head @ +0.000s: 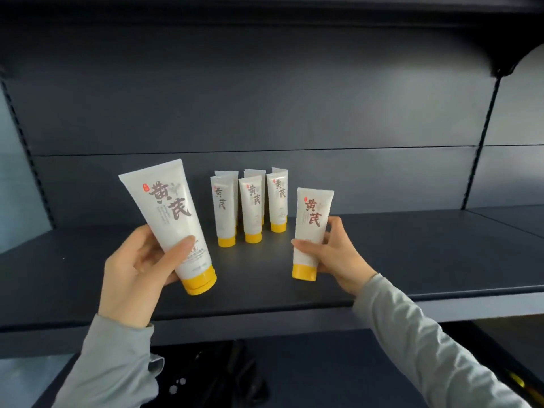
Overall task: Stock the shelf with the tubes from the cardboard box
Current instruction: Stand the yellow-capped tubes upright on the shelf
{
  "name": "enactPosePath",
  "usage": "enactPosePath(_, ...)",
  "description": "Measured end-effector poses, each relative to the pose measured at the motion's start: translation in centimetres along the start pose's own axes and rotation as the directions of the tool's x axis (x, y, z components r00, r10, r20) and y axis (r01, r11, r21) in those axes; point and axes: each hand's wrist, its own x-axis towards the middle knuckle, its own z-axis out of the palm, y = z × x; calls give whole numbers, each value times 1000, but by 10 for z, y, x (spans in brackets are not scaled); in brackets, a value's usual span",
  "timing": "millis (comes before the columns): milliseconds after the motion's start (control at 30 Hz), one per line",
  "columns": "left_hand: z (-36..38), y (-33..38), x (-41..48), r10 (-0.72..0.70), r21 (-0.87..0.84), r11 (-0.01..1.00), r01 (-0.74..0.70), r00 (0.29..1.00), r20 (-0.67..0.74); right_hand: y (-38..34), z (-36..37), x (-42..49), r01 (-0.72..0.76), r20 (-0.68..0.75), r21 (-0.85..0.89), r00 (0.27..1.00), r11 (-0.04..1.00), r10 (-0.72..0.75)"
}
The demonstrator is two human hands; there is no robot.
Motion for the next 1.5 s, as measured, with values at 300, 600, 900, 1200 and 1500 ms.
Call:
enactPosePath(300, -26, -12, 21, -1, -11, 1000, 1, 1000, 9, 13, 32, 68, 167, -197, -309, 952, 936, -234)
enactPosePath(600, -27, -16, 29, -10, 10, 1000, 11, 1000, -19, 25, 47, 117, 152, -240, -331, 941, 931, -239)
enactPosePath(900, -8, -29, 35, -41, 25, 999, 41, 999, -13, 39, 34, 127, 129, -133, -350, 974, 928, -185)
enactPosePath(1200, 19, -34, 36, -54, 12, 998, 54, 999, 1, 43, 22, 128, 127, -96, -459, 977, 879, -191)
enactPosePath(1500, 30, -34, 37, -72, 14, 997, 72, 997, 13, 43, 21, 130, 128, -42, -448, 986, 885, -164)
